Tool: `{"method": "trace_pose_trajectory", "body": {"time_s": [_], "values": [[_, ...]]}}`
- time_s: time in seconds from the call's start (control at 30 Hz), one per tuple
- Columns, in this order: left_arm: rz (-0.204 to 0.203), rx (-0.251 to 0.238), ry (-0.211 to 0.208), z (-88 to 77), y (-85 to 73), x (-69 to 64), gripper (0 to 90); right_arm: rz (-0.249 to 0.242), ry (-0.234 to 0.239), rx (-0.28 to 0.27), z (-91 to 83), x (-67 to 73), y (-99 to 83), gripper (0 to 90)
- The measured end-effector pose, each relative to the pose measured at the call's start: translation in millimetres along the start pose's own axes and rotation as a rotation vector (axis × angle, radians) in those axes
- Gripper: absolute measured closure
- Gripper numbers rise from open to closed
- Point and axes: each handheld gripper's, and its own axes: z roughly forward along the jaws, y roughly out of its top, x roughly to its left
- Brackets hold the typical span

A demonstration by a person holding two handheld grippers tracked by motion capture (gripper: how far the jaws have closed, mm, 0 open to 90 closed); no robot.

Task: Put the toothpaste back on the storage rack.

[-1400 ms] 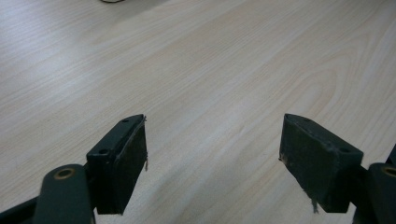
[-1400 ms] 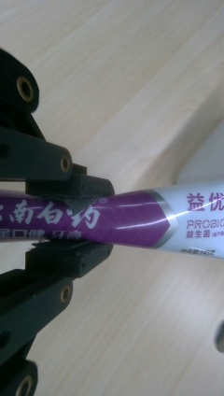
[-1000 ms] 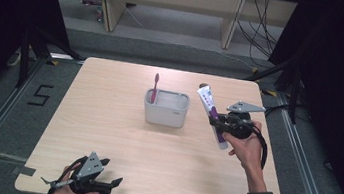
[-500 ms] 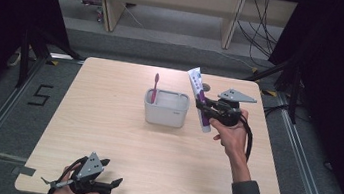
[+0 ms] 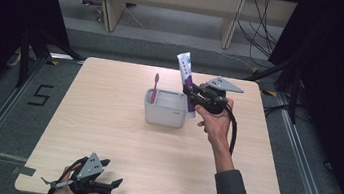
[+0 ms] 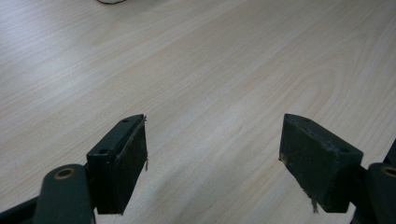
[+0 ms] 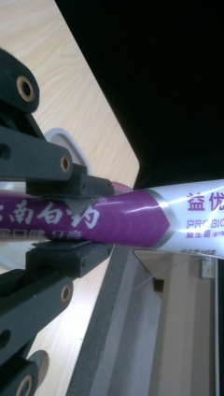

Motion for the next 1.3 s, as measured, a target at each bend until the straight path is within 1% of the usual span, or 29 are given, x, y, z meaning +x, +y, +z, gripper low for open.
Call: {"method": "trace_pose_trajectory", "body": {"time_s": [0.03, 0.07, 0.13, 0.17, 0.2, 0.23, 0.27, 0.3, 0.33, 0.37, 0.4, 0.43, 0.5, 0.53, 0.57, 0.67, 0.7, 0.73, 0.77, 0.8, 0.87, 0.9, 0.97, 1.03, 1.07, 1.17, 1.23, 1.27, 1.3], "values": [[-0.001, 0.000, -0.007, 0.0, -0.2, 0.0, 22.8, -0.006, -0.007, -0.002, 2.5, 1.0, 0.9, 72.0], [0.001, 0.010, -0.005, -0.6, -0.2, 0.0, 22.8, 0.006, 0.001, -0.006, 5.7, 2.2, 1.4, 72.0], [-0.001, 0.003, -0.001, -0.5, 0.1, 0.0, 22.8, 0.010, -0.003, -0.011, 11.2, 4.0, 2.8, 72.0], [-0.004, 0.000, -0.003, -0.2, 0.2, -0.1, 22.8, -0.006, -0.001, -0.018, 14.7, 4.9, 4.2, 72.0], [0.008, 0.013, -0.005, -0.7, 0.1, 1.2, 22.9, 0.005, -0.004, -0.023, 16.3, 6.2, 4.5, 72.0], [-0.006, 0.007, -0.007, -0.4, -0.1, -0.2, 22.9, 0.017, -0.004, -0.027, 18.1, 7.5, 5.0, 72.0], [0.000, 0.010, -0.003, -0.8, -0.2, 0.1, 22.9, -0.004, -0.005, -0.030, 20.8, 7.4, 5.9, 72.0], [0.003, 0.007, 0.000, -0.6, 0.0, 0.3, 22.9, 0.013, -0.014, -0.025, 22.7, 9.5, 6.4, 72.0], [0.009, 0.012, -0.003, -1.1, 0.4, 0.9, 22.9, 0.001, -0.023, -0.030, 24.8, 9.4, 7.2, 72.0], [0.011, 0.017, 0.000, -1.2, 0.3, 1.1, 22.9, 0.006, -0.022, -0.038, 27.2, 9.8, 7.8, 72.0], [-0.001, 0.011, -0.005, -0.7, -0.1, 0.2, 22.9, 0.019, -0.017, -0.039, 28.6, 10.2, 8.2, 72.0], [0.001, 0.009, -0.007, -0.9, -0.2, 0.1, 22.9, 0.029, -0.021, -0.043, 31.2, 10.5, 8.8, 72.0], [-0.009, -0.003, -0.006, -0.7, 0.4, -0.4, 22.9, 0.023, -0.028, -0.052, 34.7, 10.3, 9.5, 72.0], [-0.003, 0.004, -0.001, -0.6, 0.3, -0.2, 22.9, 0.041, -0.023, -0.051, 36.4, 11.5, 9.7, 72.0], [0.002, 0.012, -0.007, -0.8, 0.1, 0.3, 22.9, 0.042, -0.021, -0.057, 39.4, 10.9, 9.6, 72.0], [0.002, 0.010, -0.012, -0.7, 0.4, -0.3, 23.0, 0.053, -0.032, -0.067, 45.6, 10.8, 7.9, 72.0], [0.003, 0.003, -0.014, -0.1, 0.2, -0.2, 23.0, 0.049, -0.035, -0.068, 47.4, 10.6, 7.2, 72.0], [0.007, 0.013, -0.013, -0.6, 0.2, -0.2, 23.0, 0.048, -0.034, -0.071, 49.2, 10.7, 6.2, 72.0], [0.022, 0.027, -0.014, -1.8, 0.2, 0.8, 23.0, 0.051, -0.039, -0.069, 51.7, 10.6, 4.9, 71.9], [-0.002, 0.003, -0.015, -0.6, 0.0, -0.9, 23.0, 0.060, -0.043, -0.067, 53.0, 11.3, 4.1, 72.0], [-0.007, 0.000, -0.007, -0.6, 0.2, -1.3, 23.0, 0.062, -0.052, -0.071, 56.8, 11.0, 2.4, 72.0], [0.004, 0.008, -0.013, -0.9, 0.0, -0.4, 23.0, 0.050, -0.051, -0.073, 58.3, 10.4, 2.0, 71.9], [-0.003, 0.000, -0.010, -0.7, -0.1, -1.2, 23.0, 0.072, -0.062, -0.085, 61.2, 12.0, -0.1, 71.9], [-0.004, 0.000, -0.009, -0.6, 0.0, -1.3, 23.1, 0.077, -0.067, -0.095, 63.7, 11.7, -0.6, 71.9], [0.012, 0.014, -0.015, -1.3, 0.0, -0.1, 23.1, 0.086, -0.067, -0.102, 65.6, 12.1, -1.0, 71.9], [0.009, 0.009, -0.010, -1.5, 0.1, -0.5, 23.1, 0.077, -0.072, -0.101, 69.7, 11.4, -2.9, 71.8], [0.012, 0.012, -0.011, -1.5, 0.1, -0.5, 23.1, 0.089, -0.079, -0.096, 72.9, 13.2, -5.2, 71.8], [0.019, 0.018, -0.004, -1.4, -0.2, 0.1, 23.1, 0.073, -0.084, -0.093, 73.8, 12.7, -6.0, 71.7], [0.019, 0.018, -0.004, -1.4, -0.2, 0.1, 23.1, 0.073, -0.084, -0.093, 73.8, 12.7, -6.0, 71.7]]}}
